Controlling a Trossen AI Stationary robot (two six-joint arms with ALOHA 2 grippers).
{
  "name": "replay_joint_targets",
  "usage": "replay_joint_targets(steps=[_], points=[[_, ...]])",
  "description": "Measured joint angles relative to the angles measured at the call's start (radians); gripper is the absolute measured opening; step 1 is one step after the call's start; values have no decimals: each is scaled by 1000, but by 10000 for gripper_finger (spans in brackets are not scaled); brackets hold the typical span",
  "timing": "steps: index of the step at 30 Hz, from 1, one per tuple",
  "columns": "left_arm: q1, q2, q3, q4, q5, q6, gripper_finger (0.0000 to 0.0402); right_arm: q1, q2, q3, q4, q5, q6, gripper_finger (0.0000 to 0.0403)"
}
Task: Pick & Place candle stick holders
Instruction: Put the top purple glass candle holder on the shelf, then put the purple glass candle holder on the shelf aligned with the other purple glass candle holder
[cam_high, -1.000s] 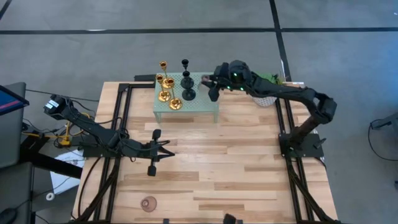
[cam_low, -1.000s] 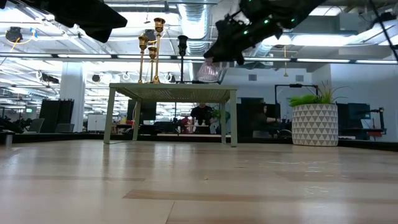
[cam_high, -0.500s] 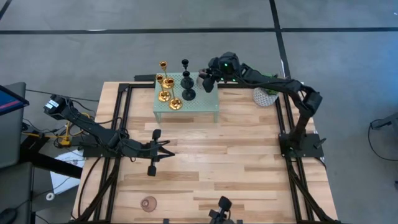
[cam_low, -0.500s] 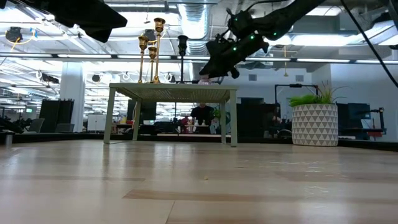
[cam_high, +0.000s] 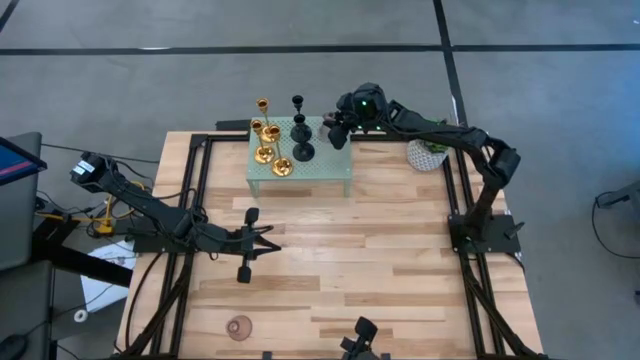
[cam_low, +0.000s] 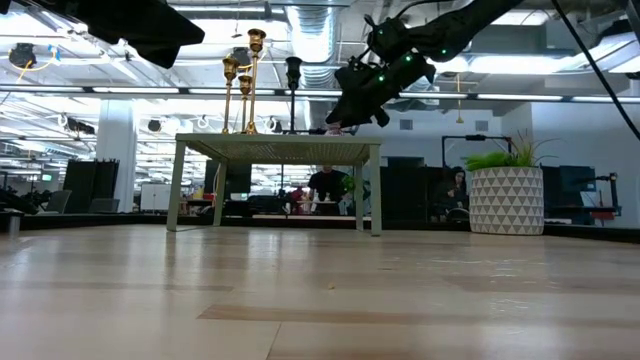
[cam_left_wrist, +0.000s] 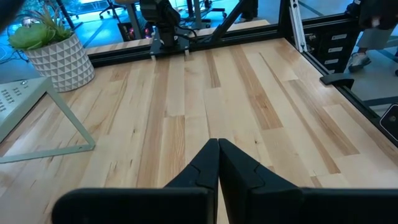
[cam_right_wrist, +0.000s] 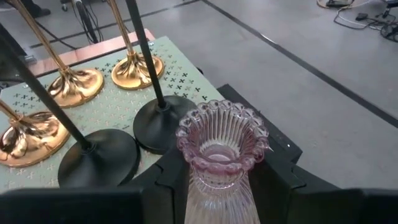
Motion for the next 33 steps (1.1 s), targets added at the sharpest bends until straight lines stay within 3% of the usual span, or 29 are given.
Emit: replay_joint_targets(steps=[4,10,15,28,33], points=[[0,0,0,0,0,0,10,0,-1,0,-4,0,-4,131],[0,0,0,0,0,0,10,0,4,-5,-32,4,0,272],[0,0,0,0,0,0,10,0,-3,12,-96,3,-1,320],[0,0,0,0,0,0,10,45,-155,90,-474,0,-49,276],[0,0,0,-19,0,11,10,108,-245,47,-611,0,-44,224]])
